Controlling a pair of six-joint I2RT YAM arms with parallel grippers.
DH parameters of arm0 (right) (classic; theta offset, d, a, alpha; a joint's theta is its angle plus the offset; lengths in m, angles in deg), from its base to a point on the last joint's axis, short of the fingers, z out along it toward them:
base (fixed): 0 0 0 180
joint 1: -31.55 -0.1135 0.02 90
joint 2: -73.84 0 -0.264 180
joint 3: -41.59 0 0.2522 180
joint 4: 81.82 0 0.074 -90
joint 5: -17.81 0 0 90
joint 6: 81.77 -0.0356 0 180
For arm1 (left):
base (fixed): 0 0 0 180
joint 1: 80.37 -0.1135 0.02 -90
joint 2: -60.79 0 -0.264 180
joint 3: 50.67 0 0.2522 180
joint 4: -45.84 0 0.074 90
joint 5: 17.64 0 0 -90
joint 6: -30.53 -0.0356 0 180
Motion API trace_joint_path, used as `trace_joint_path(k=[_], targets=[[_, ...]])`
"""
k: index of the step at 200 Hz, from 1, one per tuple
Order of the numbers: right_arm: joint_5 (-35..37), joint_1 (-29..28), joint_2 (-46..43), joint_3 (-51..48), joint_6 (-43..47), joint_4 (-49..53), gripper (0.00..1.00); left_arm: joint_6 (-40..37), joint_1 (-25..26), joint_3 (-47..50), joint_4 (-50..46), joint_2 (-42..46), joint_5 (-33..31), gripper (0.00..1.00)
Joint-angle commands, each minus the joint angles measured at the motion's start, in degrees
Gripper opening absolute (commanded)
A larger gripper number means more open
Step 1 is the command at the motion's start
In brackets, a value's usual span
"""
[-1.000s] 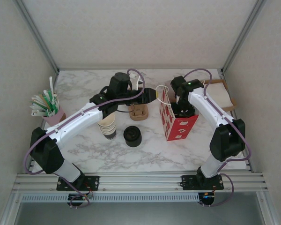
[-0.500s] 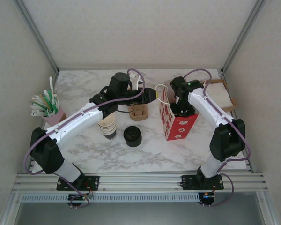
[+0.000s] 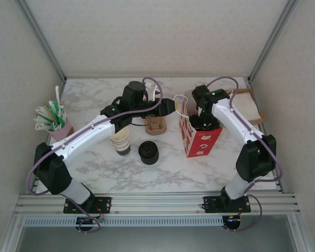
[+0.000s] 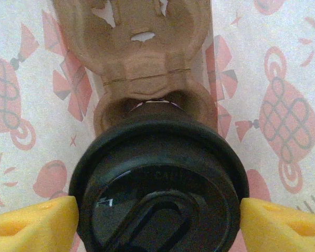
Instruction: Pack the takeout coffee
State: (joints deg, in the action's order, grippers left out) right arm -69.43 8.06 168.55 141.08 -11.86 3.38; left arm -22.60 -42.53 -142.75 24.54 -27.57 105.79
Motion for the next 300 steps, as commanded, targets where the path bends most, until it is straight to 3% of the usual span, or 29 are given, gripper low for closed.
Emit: trace_joint_path(k=[1,300], targets=[[-0.1,0.5,-1.8,1.7,0.5,2.3,0.81,-0.2,0.4,-1.5,0.9,-0.4,-0.4,0.5],[1.2,0.4,-8.0,6.8,-0.5,5.4,0.89,0.2,0.4,-1.6,1.4,-0.7,-0.2,0.51]])
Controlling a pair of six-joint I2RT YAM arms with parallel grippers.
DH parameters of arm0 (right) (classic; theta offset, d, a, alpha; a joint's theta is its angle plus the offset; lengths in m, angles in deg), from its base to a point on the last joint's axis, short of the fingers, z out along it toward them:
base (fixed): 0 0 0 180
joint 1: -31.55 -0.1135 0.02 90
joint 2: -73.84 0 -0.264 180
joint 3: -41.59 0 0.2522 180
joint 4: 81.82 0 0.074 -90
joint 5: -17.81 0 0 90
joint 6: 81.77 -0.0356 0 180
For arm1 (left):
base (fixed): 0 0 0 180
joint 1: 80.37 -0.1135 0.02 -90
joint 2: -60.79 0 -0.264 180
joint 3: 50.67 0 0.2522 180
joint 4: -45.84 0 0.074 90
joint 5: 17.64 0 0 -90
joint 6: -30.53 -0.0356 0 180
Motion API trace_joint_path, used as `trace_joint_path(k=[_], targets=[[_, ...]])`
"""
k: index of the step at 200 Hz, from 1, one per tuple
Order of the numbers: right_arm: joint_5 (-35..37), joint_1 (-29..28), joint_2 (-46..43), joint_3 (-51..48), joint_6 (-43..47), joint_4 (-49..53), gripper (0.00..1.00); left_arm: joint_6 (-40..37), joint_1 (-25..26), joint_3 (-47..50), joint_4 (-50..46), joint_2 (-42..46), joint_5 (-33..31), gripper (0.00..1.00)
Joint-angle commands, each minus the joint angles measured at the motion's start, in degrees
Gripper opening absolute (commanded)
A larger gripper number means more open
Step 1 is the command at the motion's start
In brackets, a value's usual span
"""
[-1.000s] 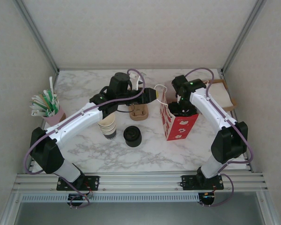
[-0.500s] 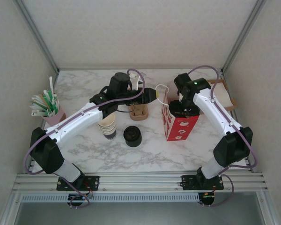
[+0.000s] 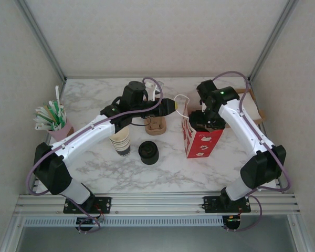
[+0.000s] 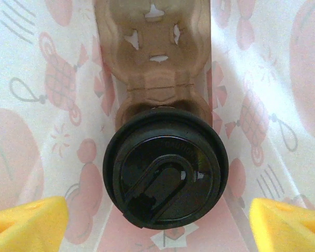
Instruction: Pack the takeout coffee
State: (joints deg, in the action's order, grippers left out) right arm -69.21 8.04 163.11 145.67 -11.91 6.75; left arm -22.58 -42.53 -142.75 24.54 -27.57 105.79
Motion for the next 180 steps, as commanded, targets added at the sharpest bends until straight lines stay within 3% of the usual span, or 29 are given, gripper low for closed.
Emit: trace_joint_path(k=[1,180], targets=[[1.0,0.3,-2.6,2.2,-0.5,2.0,0.89,0.2,0.4,-1.6,1.4,-0.6,-0.2,0.51],[0.1,0.3,-7.4,5.7,-1.1,2.7,0.82,0.4,0.7,-1.6,1.5,-0.7,-0.5,0.51]])
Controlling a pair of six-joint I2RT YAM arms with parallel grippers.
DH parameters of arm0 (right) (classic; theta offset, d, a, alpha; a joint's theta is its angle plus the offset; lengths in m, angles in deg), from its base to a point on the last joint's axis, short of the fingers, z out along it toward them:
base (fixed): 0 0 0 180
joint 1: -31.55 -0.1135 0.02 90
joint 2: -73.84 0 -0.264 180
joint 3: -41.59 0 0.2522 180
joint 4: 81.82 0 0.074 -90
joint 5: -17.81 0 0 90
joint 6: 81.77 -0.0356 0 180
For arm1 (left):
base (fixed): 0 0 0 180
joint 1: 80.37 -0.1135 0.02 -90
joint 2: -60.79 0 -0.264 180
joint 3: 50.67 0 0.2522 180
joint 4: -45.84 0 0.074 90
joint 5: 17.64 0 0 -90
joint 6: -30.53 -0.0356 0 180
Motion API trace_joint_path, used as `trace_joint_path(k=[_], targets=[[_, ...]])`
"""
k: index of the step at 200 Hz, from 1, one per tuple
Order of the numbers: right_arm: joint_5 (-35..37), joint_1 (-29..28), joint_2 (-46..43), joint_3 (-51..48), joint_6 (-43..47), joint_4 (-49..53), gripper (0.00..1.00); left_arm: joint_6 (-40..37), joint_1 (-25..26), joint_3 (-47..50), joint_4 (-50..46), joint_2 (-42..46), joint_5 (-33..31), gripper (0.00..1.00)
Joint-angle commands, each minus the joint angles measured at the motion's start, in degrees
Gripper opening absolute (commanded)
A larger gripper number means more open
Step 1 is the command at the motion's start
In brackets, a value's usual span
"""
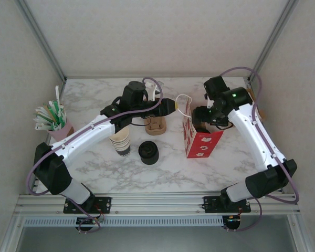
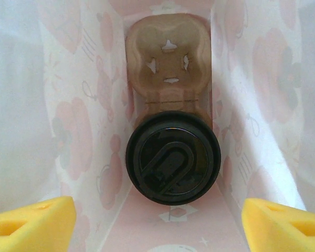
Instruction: Pack the takeout coffee
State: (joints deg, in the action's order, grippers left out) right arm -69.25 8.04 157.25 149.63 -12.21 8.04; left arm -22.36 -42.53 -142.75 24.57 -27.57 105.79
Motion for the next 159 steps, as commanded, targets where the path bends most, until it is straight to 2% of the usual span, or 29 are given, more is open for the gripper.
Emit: trace_joint_path(k=[1,104,159], targets=[[0.2,0.3,-1.6,1.7,-0.8,1.4,0.82,0.2,0.7,-1.6,1.5,-0.6,-0.5,0.51],[-1.8,0.3,-5.3,3.0,-0.8,0.0,0.76,0.1,0.7,-2.3,1.1,-0.6,-0.8,0.51],[-3.7,0.2,-8.4,3.5,-0.8,-2.1,0.77,-0.4,0.7,-3.8,0.0,-0.5,-1.2,0.57]])
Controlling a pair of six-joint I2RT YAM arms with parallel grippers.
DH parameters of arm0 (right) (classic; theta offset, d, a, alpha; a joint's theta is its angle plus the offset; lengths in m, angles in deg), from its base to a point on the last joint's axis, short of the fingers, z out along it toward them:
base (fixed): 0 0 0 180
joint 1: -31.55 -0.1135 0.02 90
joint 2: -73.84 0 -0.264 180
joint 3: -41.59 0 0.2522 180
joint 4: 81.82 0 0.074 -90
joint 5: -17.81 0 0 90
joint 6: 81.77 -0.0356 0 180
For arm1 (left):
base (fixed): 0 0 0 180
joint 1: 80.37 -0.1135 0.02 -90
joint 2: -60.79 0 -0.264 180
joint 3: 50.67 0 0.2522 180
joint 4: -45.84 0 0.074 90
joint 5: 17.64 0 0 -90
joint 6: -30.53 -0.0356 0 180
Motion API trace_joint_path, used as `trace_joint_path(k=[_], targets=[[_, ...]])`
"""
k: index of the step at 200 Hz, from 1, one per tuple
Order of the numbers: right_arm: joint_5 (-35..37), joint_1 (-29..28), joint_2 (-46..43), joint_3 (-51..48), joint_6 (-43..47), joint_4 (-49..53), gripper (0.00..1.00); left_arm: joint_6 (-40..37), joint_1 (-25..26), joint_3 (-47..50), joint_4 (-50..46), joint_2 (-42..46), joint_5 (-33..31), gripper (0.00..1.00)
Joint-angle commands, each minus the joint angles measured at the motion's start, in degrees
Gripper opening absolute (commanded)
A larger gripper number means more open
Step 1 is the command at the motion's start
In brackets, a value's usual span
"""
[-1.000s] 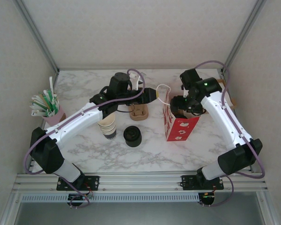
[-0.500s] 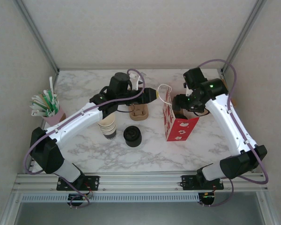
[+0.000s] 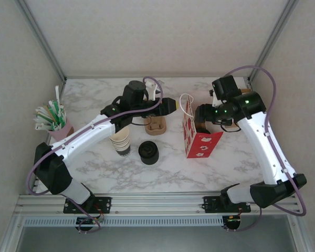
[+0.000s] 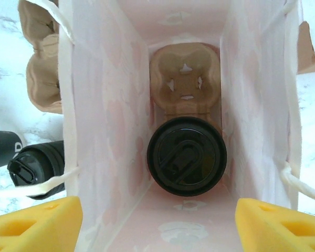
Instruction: Pack the takeout coffee
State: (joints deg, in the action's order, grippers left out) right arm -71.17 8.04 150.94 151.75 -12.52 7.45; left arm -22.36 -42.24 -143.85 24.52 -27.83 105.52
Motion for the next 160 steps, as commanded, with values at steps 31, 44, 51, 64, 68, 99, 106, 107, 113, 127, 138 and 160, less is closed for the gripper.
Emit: trace_joint_path(k=[31,44,51,64,68,99,106,107,113,127,138,160], targets=[[-2.7,0.3,-3.8,1.3,-0.4,-2.4,0.78,-1.0,0.5,-3.9,-1.1,0.2,-1.5,0.65],[-2.9,0.3,-4.5,1.3,-0.5,-2.7,0.78,-1.2,0.5,-4.4,-1.7,0.4,-1.8,0.69],[-3.1,0.3,-4.9,1.2,-0.4,-2.9,0.78,-1.3,0.5,-4.6,-2.0,0.6,-1.9,0.71],[-3.2,0.4,-5.5,1.2,-0.5,-3.0,0.79,-1.6,0.5,-4.9,-2.4,1.0,-2.3,0.76],[-3.3,0.4,-5.7,1.3,-0.5,-3.0,0.79,-1.6,0.4,-5.1,-2.6,1.2,-2.4,0.77],[-3.3,0.3,-7.6,1.1,-0.5,-3.4,0.8,-1.9,0.5,-5.5,-3.7,2.6,-3.5,0.87],[-3.3,0.3,-8.0,1.0,-0.4,-3.5,0.8,-1.9,0.5,-5.5,-3.9,3.1,-3.8,0.89],[-3.3,0.4,-8.0,1.0,-0.4,-3.5,0.8,-1.9,0.5,-5.5,-4.0,3.1,-3.8,0.9],[-3.3,0.4,-8.5,0.9,-0.4,-3.6,0.8,-2.0,0.5,-5.5,-4.1,3.6,-4.1,0.91],[-3.2,0.3,-9.7,0.7,-0.4,-3.8,0.81,-2.1,0.5,-5.4,-4.6,4.4,-4.7,0.94],[-3.1,0.3,-10.5,0.5,-0.4,-3.8,0.82,-2.1,0.5,-5.2,-4.8,5.4,-5.2,0.99],[-2.9,0.4,-12.4,-0.2,-0.3,-3.8,0.84,-2.3,0.5,-4.5,-5.4,7.5,-6.5,1.0]])
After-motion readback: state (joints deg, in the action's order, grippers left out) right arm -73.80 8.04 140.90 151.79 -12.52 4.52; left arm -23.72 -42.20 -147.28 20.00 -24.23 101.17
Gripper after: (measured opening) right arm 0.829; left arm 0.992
